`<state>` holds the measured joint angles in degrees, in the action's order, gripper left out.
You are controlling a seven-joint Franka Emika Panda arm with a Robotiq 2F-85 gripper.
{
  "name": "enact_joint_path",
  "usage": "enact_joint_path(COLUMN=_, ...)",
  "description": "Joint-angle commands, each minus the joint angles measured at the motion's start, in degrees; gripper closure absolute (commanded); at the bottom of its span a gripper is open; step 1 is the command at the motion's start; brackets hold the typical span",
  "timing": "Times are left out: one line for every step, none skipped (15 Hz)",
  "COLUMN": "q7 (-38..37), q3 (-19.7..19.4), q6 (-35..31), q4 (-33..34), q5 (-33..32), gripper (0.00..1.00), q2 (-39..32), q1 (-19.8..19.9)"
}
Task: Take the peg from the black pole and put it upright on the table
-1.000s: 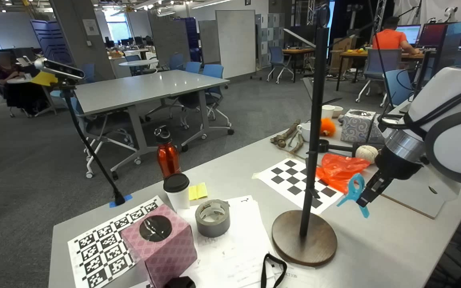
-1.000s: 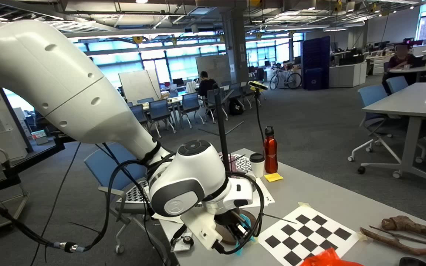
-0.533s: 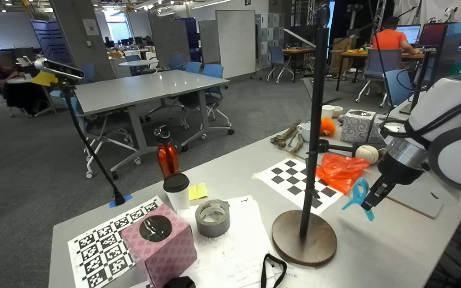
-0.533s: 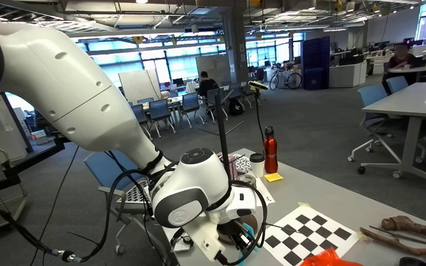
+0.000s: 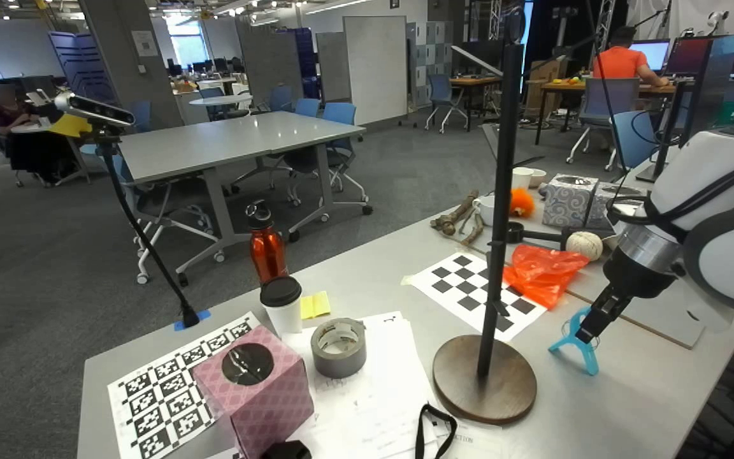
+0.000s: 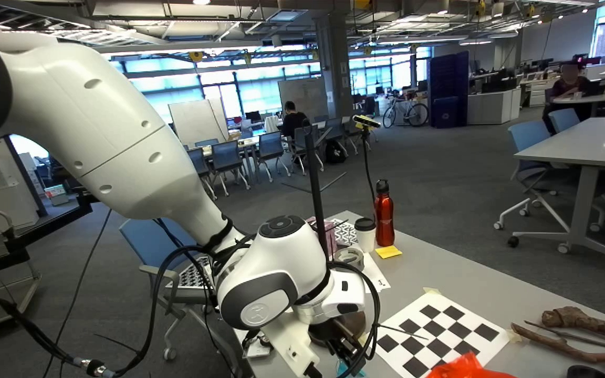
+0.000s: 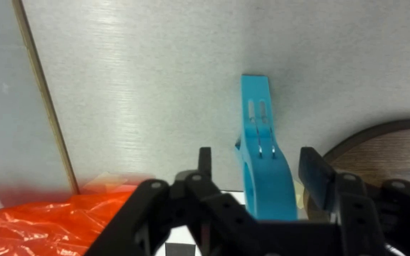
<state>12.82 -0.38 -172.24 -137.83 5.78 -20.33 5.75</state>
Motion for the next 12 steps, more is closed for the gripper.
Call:
enact_joint_path(q7=-1.91, q3=0.15, q6=-1.17, q4=0.16, q5=-1.84, gripper=0.04, q2=-0.45, q1=0.78)
enact_joint_path(q7=-1.90, q3=0.11, q6=-1.10, q4=0.16, q5=-1.88, gripper=0.00, q2=-0.34, q1=0.79)
enact_joint_path(q7=-1.93, q3=0.02, q6=-1.02, q4=0.16, q5=-1.95, gripper=0.00, q2=-0.17, q1=0.75)
enact_joint_path(q7=-2.04, q3=-0.26, q6=-0.84, q4=0.13, q5=-2.18, gripper=0.00, q2=0.11, q1=0.54)
enact_joint_path(q7=-2.20, q3=-0.61, q6=-0.71, q4=0.09, q5=-2.49, gripper=0.00, q2=0.37, q1=0.27)
enact_joint_path(q7=-2.46, q3=-1.18, q6=-0.51, q4=-0.01, q5=-3.04, gripper=0.00, q2=0.87, q1=-0.21)
enact_joint_path(q7=-2.58, q3=-1.45, q6=-0.33, q4=-0.07, q5=-3.52, gripper=0.00, q2=1.28, q1=-0.41)
enact_joint_path(q7=-2.64, q3=-1.59, q6=-0.14, q4=-0.13, q5=-4.02, gripper=0.00, q2=1.86, q1=-0.52)
enact_joint_path(q7=-2.87, q3=-1.90, q6=0.24, q4=-0.10, q5=-4.63, gripper=0.00, q2=2.31, q1=-0.78)
enact_joint_path(q7=-2.94, q3=-2.18, q6=0.63, q4=-0.15, q5=-5.28, gripper=0.00, q2=3.02, q1=-1.06)
enact_joint_path(q7=-3.03, q3=-2.47, q6=0.87, q4=-0.18, q5=-6.01, gripper=0.00, q2=3.67, q1=-1.40)
enact_joint_path(q7=-3.21, q3=-2.69, q6=1.01, q4=-0.19, q5=-6.73, gripper=0.00, q2=4.34, q1=-1.73)
